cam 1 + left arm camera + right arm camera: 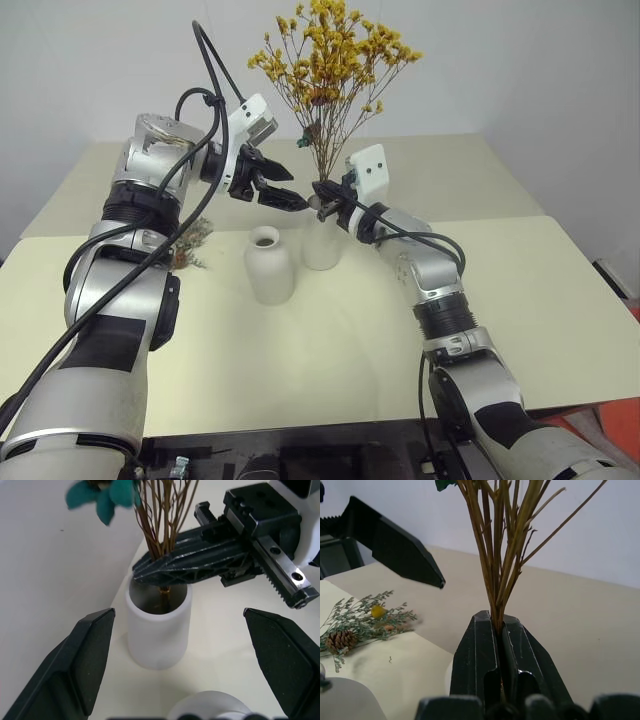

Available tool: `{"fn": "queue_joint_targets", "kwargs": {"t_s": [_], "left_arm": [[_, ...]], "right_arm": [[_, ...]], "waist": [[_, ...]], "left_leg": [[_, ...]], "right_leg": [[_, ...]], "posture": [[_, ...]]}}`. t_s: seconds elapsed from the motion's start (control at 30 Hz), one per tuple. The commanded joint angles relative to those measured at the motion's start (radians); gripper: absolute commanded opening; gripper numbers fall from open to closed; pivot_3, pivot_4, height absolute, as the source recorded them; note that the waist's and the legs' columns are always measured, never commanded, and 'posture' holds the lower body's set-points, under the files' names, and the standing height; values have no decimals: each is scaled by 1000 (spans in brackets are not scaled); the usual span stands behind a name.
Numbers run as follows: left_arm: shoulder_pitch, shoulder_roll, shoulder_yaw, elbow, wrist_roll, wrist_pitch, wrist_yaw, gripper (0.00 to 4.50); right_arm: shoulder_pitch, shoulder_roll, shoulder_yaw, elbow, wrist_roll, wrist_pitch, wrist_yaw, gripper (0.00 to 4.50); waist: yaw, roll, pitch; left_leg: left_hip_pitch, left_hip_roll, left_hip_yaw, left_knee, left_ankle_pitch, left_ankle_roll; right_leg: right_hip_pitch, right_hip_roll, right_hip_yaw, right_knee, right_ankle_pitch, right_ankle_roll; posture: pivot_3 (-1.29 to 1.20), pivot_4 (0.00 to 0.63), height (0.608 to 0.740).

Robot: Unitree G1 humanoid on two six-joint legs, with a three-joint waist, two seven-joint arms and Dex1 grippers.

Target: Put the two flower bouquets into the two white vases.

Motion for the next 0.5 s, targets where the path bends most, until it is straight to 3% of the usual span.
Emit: {"fn": "queue_joint_targets", "kwargs": {"t_s": [0.03,0.33,0.5], "left_arm": [[-3,25,3,-54,3,6,-12,4500],[20,46,6,-94,5,27,-19,4500],[24,44,8,-103,4,31,-19,4500]], "right_arm": [[-9,10,-6,-27,8,-1,2,1218],[-11,16,-9,-45,8,2,0,4300],[5,4,-9,-107,10,37,-10,4468]], "waist": [[0,0,0],[-1,0,0],[0,0,0]], "left_leg": [[0,0,0,0,0,0],[0,0,0,0,0,0],[0,0,0,0,0,0]], "right_leg": [[0,0,0,0,0,0],[0,0,0,0,0,0],[0,0,0,0,0,0]], "posture": [[0,150,740],[0,150,740],[0,150,740]]}}
